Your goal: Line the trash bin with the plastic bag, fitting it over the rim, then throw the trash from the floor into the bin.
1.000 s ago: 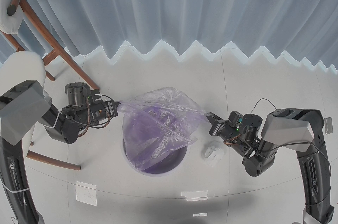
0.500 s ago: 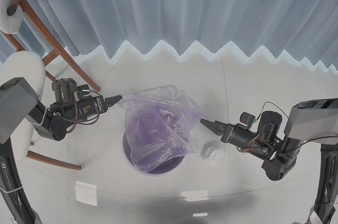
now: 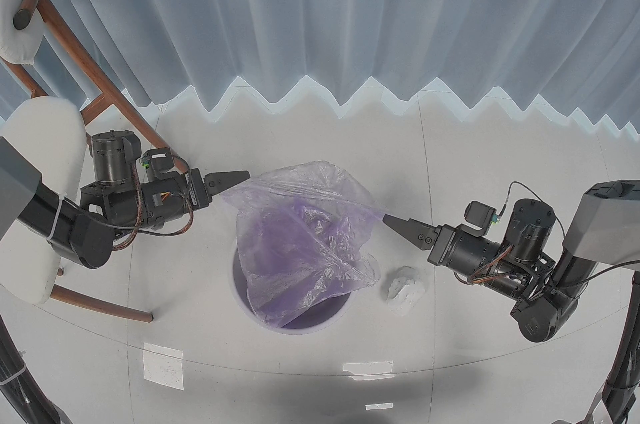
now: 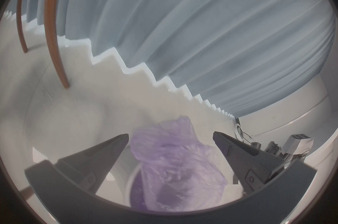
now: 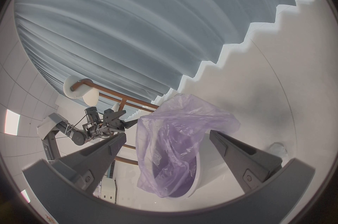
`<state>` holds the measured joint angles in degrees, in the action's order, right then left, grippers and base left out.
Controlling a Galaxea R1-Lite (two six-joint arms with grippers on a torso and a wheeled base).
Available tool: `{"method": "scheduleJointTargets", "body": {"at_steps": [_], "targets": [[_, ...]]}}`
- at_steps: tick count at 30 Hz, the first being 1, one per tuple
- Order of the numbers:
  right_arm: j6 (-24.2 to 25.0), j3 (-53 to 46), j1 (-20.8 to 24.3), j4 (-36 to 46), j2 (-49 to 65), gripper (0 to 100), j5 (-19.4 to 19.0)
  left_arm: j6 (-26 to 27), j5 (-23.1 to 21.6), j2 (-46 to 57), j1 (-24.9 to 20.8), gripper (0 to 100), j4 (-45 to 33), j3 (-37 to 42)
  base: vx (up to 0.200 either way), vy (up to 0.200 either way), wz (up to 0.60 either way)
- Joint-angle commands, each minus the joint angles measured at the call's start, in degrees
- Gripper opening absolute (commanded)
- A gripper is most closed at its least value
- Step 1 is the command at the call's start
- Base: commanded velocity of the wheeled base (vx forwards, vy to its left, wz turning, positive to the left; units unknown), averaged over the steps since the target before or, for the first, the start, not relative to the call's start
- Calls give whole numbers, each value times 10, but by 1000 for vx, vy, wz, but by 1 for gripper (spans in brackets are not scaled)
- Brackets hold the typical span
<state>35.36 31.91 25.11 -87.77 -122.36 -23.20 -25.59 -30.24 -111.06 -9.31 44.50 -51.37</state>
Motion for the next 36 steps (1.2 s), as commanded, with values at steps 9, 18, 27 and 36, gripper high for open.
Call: {"method": "scheduleJointTargets", "body": {"at_steps": [9, 18, 27, 36], "targets": [[-14, 3, 2, 6, 21, 100, 3, -40, 160, 19, -119, 100, -115, -56, 0, 0, 0], [-73, 9, 1, 7, 33, 100, 39, -62, 197, 68, -157, 100, -252, -146, 0, 0, 0], [-104, 8, 10, 6, 42, 100, 69, -2, 245, -19, -169, 100, -615, -416, 0, 0, 0], [-104, 6, 10, 7, 48, 100, 70, 0, 288, -75, -187, 100, -622, -443, 0, 0, 0]]}}
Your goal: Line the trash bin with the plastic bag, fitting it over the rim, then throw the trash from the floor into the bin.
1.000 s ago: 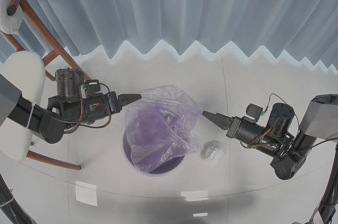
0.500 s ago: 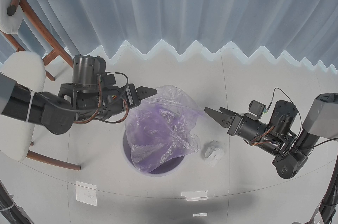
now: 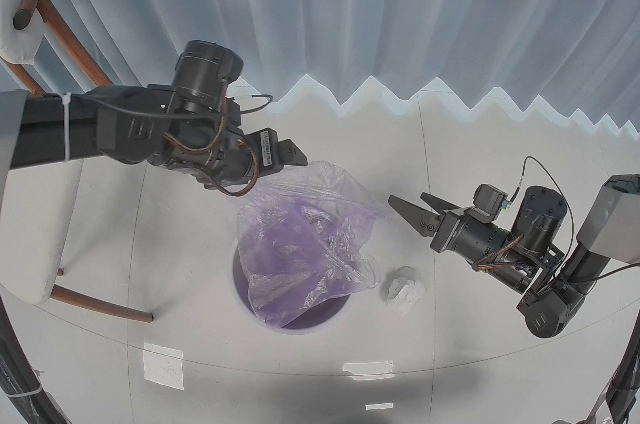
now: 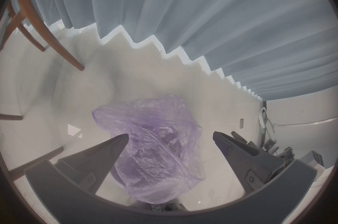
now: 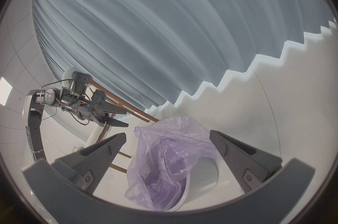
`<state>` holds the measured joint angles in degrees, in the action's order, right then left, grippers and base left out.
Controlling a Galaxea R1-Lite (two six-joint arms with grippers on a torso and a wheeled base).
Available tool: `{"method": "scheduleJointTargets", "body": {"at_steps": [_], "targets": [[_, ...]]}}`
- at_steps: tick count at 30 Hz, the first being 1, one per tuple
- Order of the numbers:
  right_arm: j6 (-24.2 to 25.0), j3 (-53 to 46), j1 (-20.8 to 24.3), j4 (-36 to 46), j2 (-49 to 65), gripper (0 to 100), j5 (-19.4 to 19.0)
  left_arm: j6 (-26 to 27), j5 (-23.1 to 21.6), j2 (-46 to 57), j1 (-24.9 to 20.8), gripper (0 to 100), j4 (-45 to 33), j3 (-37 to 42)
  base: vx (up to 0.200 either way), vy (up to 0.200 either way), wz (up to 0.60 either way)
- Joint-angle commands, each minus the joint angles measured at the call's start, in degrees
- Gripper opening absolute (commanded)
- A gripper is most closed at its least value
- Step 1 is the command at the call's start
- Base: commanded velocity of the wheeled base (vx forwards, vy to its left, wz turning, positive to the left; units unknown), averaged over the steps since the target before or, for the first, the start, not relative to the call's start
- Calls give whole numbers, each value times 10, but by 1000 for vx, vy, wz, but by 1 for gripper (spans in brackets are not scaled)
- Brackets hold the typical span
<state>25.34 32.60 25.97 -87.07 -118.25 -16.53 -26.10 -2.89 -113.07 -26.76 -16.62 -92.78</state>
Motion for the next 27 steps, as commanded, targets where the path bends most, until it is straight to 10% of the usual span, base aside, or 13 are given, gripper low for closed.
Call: {"method": "scheduleJointTargets", "body": {"at_steps": [1, 17, 18, 27], "targets": [[-4, 0, 1, 0, 7, 100, 4, 5, 19, -63, -15, 100, -11, -28, 0, 0, 0], [-4, -2, 6, -1, 1, 100, 4, 5, 65, -128, -29, 100, -22, -29, 0, 0, 0], [-4, -2, 6, -1, 1, 100, 4, 5, 65, -128, -29, 0, -22, -29, 0, 0, 0], [-4, 0, 6, -2, -1, 100, 4, 2, 67, -89, -26, 0, -29, 29, 0, 0, 0]]}}
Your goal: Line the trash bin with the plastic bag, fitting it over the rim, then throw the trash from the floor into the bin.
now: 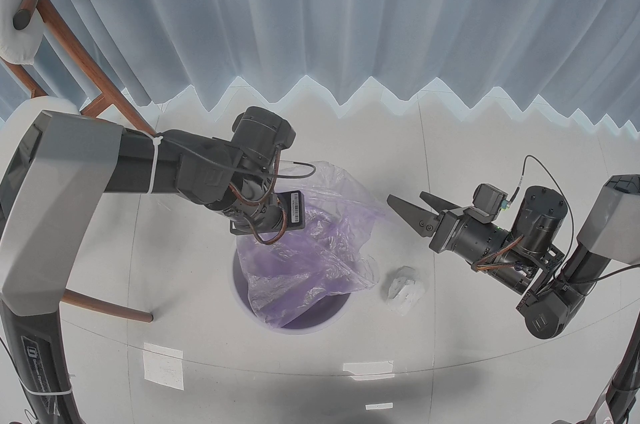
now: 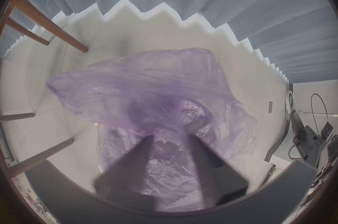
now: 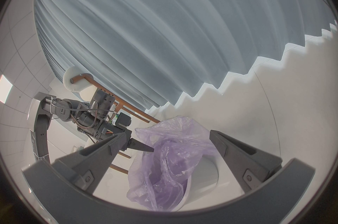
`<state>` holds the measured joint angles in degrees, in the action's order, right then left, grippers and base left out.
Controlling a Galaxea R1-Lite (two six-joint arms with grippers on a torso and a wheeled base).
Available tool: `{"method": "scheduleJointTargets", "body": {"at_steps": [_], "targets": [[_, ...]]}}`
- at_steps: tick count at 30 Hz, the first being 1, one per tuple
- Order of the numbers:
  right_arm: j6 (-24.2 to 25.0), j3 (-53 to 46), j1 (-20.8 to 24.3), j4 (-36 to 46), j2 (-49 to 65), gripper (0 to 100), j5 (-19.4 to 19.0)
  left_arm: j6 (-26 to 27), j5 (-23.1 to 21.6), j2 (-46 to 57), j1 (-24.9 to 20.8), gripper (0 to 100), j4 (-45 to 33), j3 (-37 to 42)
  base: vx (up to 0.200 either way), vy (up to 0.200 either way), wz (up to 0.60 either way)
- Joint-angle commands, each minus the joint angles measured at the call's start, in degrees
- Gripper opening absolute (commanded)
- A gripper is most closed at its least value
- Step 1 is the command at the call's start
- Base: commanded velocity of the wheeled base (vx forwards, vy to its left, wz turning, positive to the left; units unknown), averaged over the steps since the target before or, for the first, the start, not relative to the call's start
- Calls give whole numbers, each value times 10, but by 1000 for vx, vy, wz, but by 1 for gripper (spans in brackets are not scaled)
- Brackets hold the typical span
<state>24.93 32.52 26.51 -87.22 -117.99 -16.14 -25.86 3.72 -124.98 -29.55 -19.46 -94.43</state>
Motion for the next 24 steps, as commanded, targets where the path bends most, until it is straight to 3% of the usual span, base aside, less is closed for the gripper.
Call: {"method": "scheduleJointTargets", "body": {"at_steps": [1, 8, 13, 18, 19, 20, 21, 22, 23, 24], "targets": [[-1, 1, 0, -1, -3, 100, 0, -1, 1, 40, 2, 0, -1, 57, 0, 0, 0], [-1, -1, 3, 1, -11, 100, 0, 3, 14, 139, 5, 0, 6, 213, 0, 0, 0], [4, -15, 43, 7, -7, 100, 1, 2, 15, 215, -3, 0, 15, 305, 0, 0, 0], [3, -6, 57, 83, 22, 100, 26, 1, 16, 266, -14, 0, 38, 355, 0, 0, 0], [6, 24, 59, 172, 56, 100, 37, 0, 16, 303, -15, 0, 59, 385, 0, 0, 0], [6, 24, 59, 172, 56, 100, 37, 0, 16, 303, -15, 0, 59, 385, 0, 0, 0], [11, 77, 58, 306, 94, 100, 37, 1, 14, 339, -17, 0, 90, 423, 0, 0, 0], [13, 106, 57, 368, 105, 100, 38, 0, 11, 352, -21, 0, 107, 438, 0, 0, 0], [13, 112, 57, 377, 107, 100, 38, 0, 10, 353, -22, 0, 109, 441, 0, 0, 0], [15, 182, 57, 515, 116, 100, 44, 0, 9, 376, -24, 0, 148, 477, 0, 0, 0]]}}
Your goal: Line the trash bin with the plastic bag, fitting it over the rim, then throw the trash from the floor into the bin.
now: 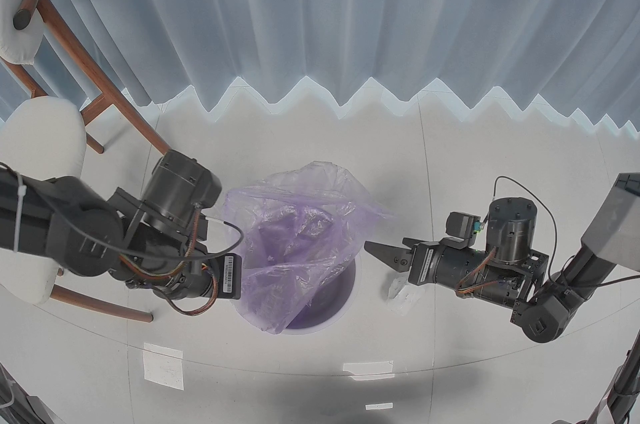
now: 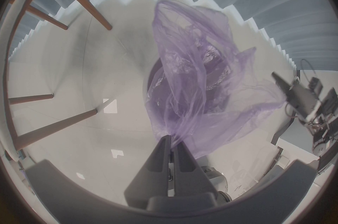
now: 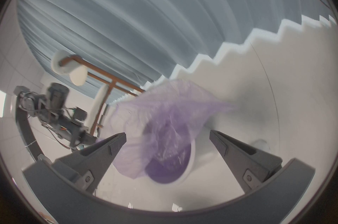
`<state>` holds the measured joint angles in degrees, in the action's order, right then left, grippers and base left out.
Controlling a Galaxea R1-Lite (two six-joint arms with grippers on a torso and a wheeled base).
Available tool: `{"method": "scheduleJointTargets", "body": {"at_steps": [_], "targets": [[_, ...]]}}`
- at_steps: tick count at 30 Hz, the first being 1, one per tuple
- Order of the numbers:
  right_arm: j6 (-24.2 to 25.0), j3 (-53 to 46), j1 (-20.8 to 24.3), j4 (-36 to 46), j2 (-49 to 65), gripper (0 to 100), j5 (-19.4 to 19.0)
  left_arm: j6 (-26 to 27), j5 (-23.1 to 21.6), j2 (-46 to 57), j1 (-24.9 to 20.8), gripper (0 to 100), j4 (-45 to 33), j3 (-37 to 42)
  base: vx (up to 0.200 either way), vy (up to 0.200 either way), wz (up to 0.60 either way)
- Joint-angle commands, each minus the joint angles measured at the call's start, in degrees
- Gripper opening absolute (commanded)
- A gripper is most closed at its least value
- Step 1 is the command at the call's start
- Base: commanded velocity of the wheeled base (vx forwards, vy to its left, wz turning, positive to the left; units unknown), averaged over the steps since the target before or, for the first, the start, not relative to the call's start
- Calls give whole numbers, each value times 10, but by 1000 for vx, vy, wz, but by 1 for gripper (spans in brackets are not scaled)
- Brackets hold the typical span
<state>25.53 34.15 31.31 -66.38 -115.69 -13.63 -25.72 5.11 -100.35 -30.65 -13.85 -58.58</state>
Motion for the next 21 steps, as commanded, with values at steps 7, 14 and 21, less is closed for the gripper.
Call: {"method": "scheduleJointTargets", "body": {"at_steps": [7, 14, 21], "targets": [[37, 295, 11, 474, 87, 100, 31, 4, -3, 165, -6, 0, 225, 208, 0, 0, 0], [44, 374, 31, 575, 78, 100, 32, 35, -5, 209, 13, 0, 231, 237, 0, 0, 0], [52, 440, 65, 624, 7, 100, 63, 45, -4, 229, 12, 0, 232, 256, 0, 0, 0]]}}
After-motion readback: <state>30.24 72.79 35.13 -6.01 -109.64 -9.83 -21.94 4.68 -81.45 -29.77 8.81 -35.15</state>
